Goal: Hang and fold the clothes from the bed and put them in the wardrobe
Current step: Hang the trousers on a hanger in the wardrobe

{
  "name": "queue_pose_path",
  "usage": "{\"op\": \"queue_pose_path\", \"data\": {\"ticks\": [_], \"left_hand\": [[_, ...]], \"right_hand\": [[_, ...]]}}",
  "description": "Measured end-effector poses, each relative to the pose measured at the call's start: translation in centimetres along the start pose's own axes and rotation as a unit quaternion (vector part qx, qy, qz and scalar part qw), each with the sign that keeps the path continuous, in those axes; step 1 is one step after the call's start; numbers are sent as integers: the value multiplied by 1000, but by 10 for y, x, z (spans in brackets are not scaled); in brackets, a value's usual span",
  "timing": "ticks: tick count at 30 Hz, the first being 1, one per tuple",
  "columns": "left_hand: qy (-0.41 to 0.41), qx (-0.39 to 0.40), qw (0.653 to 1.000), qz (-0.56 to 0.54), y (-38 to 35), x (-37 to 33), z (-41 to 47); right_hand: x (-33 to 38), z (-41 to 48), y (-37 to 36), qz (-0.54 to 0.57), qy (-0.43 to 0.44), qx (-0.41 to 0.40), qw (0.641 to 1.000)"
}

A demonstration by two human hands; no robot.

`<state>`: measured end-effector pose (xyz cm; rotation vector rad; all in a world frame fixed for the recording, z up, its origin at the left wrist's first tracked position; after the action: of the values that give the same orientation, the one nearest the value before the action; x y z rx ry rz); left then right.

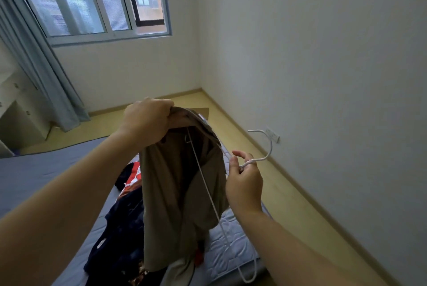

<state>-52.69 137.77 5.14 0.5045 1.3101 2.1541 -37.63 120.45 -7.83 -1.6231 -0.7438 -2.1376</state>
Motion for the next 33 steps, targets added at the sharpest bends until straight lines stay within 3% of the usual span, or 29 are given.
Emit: {"op": "queue_pose_path", "data": {"ticks": [3,9,13,16,19,24,26,29,31,33], "left_hand": [[44,7,994,-95,-5,10,2],[52,-33,973,-221,-2,0,6],[12,-4,933,-359,13,-41,-4],[-25,75,896,-437,25,-86,-24],[-30,106,873,-476,30,-115,-44],[81,97,852,-509,21,-100,-49],[101,85,860,-493,15,-77,-42],[133,59,939,-312,-4,-41,-35],[85,78,966,-233,-17,-35,-38],[-12,125,956,-266,-30,-45,-44]], "right_hand": [[5,-4,1,1,13,1,1000],[16,-13,-3,5,25,38,999],[22,-12,-9,16,31,89,995],[18,-5,-18,-18,16,96,995],[8,-3,-25,-53,-46,113,991],[1,3,-19,51,-203,99,973],[0,6,-15,78,-224,100,966],[2,7,-11,143,-255,128,948],[7,7,-9,178,-264,169,933],[14,8,-7,209,-273,206,916]]}}
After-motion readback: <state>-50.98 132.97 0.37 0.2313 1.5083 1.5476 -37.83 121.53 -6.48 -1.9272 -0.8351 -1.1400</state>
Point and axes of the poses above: each hand's wrist, its own z-axis towards the middle knuckle, its own y-axis out of the back of the hand, x = y × z, the point moved 3 cm from there along z, towards the middle knuckle
